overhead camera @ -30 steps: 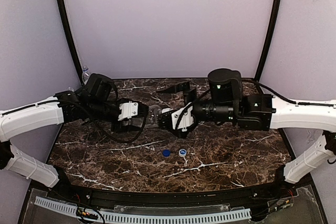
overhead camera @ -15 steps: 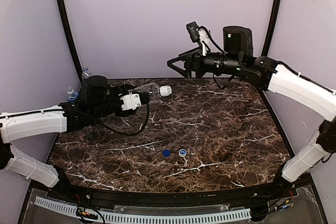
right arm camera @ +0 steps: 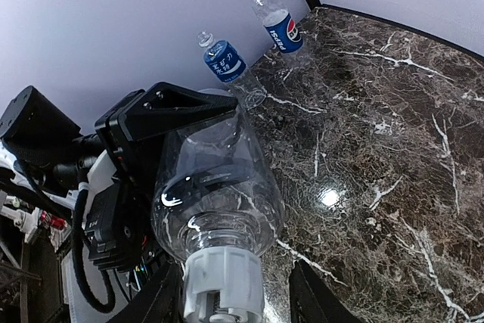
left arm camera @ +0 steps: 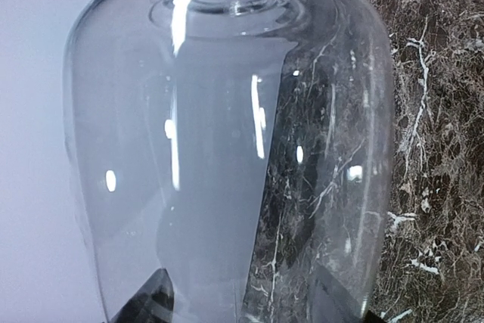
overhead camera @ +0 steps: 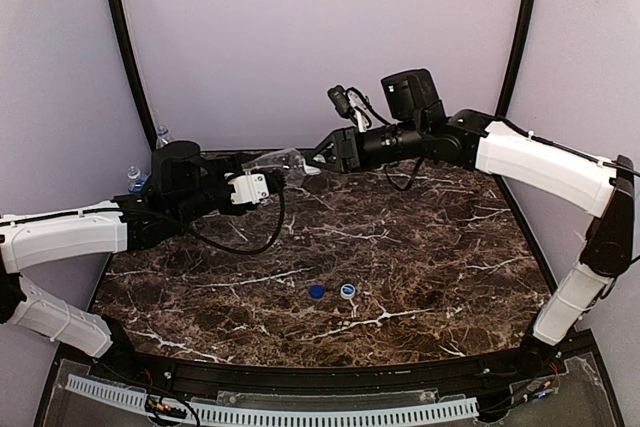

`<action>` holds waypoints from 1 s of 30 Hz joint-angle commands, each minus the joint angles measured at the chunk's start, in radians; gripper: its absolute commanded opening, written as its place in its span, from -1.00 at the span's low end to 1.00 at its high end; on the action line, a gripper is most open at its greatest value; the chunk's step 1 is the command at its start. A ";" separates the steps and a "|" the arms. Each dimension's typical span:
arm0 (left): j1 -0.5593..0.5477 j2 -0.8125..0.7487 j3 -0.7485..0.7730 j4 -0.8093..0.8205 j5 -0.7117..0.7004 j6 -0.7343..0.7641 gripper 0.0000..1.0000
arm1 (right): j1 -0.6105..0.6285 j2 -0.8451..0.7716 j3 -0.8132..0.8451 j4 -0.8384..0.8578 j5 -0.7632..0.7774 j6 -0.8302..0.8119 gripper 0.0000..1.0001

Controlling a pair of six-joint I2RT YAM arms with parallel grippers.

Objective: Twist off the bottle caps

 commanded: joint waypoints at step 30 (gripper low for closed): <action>-0.001 -0.055 0.070 -0.721 0.553 -0.286 -0.41 | 0.295 -0.203 -0.301 0.070 0.162 -1.325 -1.00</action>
